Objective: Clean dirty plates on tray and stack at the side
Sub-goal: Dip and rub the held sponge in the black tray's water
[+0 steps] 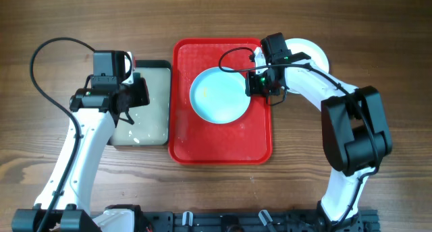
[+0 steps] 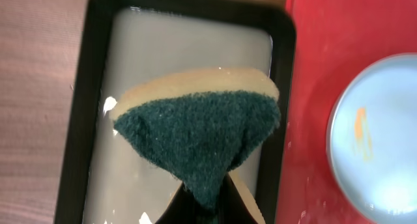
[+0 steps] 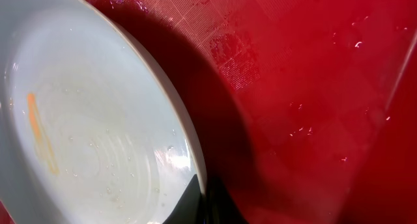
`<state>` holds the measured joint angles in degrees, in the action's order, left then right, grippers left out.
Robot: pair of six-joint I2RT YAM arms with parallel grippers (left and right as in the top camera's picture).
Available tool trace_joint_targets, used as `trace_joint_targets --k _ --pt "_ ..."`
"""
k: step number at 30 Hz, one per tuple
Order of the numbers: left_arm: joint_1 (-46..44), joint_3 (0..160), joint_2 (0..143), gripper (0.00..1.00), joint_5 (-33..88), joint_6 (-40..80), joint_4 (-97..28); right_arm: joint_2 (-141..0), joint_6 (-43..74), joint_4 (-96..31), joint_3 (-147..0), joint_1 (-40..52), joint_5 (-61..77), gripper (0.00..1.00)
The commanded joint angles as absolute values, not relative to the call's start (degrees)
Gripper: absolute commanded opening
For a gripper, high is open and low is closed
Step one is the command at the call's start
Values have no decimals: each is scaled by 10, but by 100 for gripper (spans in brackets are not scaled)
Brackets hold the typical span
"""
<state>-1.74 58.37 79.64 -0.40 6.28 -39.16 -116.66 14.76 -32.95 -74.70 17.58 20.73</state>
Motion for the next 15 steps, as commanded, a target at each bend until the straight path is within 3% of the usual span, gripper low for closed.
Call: trace_joint_targets --k 1,8,15 --pt "-16 591 788 4 -15 82 -375 -1153 152 -326 -743 176 208 4" --pt "-17 613 788 4 -25 -30 -304 -1153 153 -326 -743 176 208 4" --pt "-25 614 795 4 -53 67 -276 -1153 170 -327 -743 176 233 4"
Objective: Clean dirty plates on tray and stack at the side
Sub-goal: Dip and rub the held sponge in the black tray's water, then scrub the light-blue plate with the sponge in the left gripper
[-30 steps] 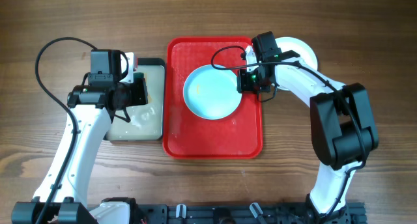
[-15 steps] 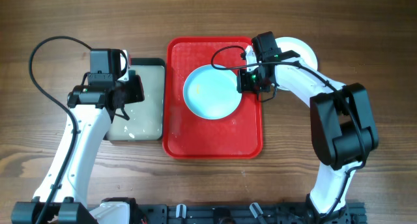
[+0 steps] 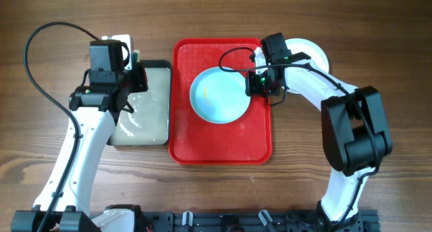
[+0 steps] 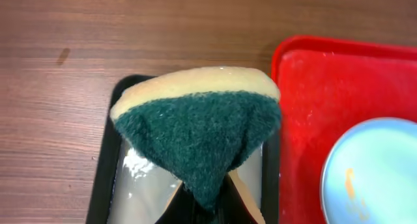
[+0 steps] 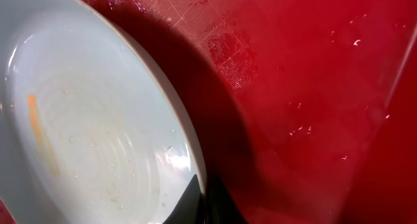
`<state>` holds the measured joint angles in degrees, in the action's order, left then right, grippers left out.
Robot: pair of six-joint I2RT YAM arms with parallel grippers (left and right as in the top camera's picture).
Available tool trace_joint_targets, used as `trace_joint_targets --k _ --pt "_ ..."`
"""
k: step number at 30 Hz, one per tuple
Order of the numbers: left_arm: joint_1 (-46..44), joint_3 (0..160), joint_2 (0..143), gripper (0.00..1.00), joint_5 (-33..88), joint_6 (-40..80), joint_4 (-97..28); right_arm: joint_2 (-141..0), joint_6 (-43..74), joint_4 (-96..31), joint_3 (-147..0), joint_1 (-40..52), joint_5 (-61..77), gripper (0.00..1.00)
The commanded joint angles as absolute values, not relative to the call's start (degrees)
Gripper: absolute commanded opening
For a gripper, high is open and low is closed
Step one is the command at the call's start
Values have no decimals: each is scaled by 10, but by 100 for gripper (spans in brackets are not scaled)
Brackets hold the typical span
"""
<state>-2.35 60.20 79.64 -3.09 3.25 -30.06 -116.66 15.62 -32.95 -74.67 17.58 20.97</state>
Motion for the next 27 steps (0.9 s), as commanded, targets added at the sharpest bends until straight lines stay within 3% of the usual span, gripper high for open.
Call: trace_joint_targets --k 1,10,16,18,23,27 --pt "-24 619 795 4 -40 57 -273 -1153 170 -326 -743 176 235 4" --pt "-20 882 911 4 -26 14 -544 -1153 199 -326 -743 176 237 4" --pt "-24 882 1041 4 -33 -60 -567 -1153 212 -327 -743 176 236 4" --pt "-26 882 1076 4 44 -99 -569 -1153 212 -329 -743 176 236 4" --pt "-25 891 1056 4 54 -49 -543 -1153 219 -335 -743 176 236 4" --pt "-28 892 1012 4 138 -40 -540 -1153 243 -321 -743 177 234 5"
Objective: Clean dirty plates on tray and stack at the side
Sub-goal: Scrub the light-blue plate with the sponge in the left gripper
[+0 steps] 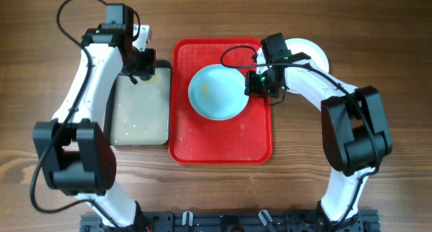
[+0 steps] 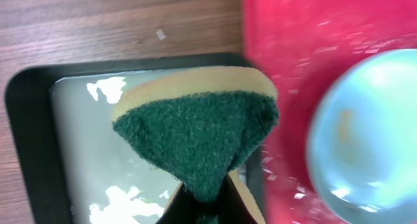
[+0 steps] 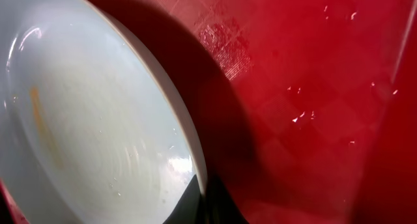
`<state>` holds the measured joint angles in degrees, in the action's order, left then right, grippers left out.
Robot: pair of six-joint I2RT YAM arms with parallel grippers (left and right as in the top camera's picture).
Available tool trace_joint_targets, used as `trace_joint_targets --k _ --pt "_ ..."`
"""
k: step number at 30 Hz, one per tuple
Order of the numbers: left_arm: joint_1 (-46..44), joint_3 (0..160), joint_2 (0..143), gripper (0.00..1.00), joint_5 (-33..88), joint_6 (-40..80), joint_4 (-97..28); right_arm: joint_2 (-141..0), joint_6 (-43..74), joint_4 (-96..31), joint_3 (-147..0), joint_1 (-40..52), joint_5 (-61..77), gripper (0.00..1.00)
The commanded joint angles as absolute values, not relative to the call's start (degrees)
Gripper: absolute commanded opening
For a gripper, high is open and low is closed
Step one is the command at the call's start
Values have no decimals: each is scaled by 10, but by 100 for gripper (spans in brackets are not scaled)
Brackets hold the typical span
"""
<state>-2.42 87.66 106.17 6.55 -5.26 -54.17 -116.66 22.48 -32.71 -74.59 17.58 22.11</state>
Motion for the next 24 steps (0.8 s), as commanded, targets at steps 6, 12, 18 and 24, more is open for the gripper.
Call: trace_joint_targets --k 6,12,18,24 --pt "-62 892 1009 4 140 -38 -543 -1153 246 -323 -743 219 177 4" --pt "-130 883 1013 4 139 40 -555 -1153 286 -324 -743 242 129 4" --pt "-161 793 1013 4 139 99 -484 -1153 285 -324 -743 242 129 5" --pt "-166 738 1022 4 142 141 -432 -1153 285 -326 -743 242 129 5"
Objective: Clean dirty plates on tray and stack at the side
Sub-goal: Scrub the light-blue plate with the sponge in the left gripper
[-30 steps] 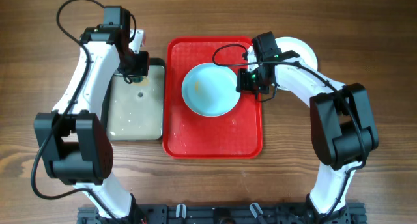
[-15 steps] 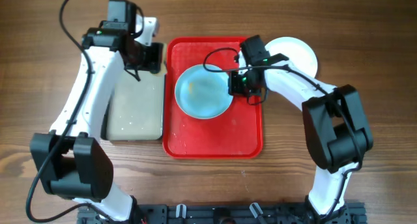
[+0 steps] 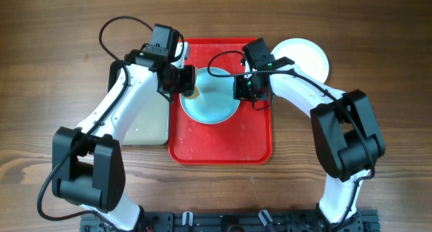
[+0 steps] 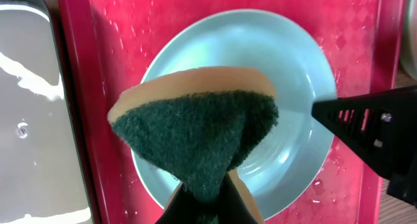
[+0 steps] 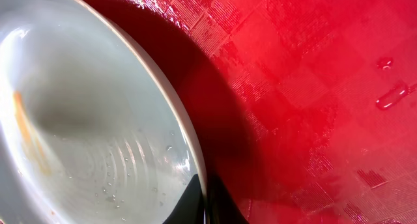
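A light blue plate (image 3: 214,100) lies on the red tray (image 3: 223,141); an orange smear (image 5: 26,133) marks its inside. My right gripper (image 3: 244,87) is shut on the plate's right rim (image 5: 195,160), which casts a dark shadow on the tray. My left gripper (image 3: 183,82) is shut on a folded sponge (image 4: 195,126), green scrub side facing the camera, tan foam behind. The sponge hangs over the left part of the plate (image 4: 293,87); whether it touches the plate cannot be told. A white plate (image 3: 305,56) rests on the table right of the tray.
A black basin of cloudy water (image 3: 152,121) stands against the tray's left side and shows in the left wrist view at its edge (image 4: 26,120). Water drops dot the tray floor (image 4: 352,28). Wooden table lies all around.
My left gripper has moved right with the sponge, from over the basin's far right corner to over the blue plate. The right gripper and plate sit slightly further left on the tray.
At first the sponge was held over the basin's water while my right gripper gripped the plate's rim. Then the sponge stood at the basin's far end, then its far right corner by the tray. Now it is over the plate, which the right gripper holds throughout.
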`<state>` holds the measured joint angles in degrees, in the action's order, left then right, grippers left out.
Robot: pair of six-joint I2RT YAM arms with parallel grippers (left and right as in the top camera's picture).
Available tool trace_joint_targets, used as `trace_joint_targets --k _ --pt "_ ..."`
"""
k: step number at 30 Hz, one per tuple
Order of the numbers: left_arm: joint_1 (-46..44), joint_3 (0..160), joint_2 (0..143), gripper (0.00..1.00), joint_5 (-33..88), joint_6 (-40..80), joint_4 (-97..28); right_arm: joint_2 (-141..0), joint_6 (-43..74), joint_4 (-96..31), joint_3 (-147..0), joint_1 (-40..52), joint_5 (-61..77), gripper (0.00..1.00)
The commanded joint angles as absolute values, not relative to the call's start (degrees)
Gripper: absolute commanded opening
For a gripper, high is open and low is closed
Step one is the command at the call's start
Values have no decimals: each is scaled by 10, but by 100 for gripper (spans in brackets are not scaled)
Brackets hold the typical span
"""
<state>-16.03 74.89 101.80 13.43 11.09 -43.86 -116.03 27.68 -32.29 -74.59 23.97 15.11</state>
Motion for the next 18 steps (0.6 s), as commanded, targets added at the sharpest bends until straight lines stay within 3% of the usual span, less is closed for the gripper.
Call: trace_joint_targets --k 1,18 --pt "-169 738 1031 4 141 142 -432 -1153 285 -326 -743 242 129 5" --pt "-183 738 1148 4 85 185 -410 -1153 284 -333 -743 242 129 4"
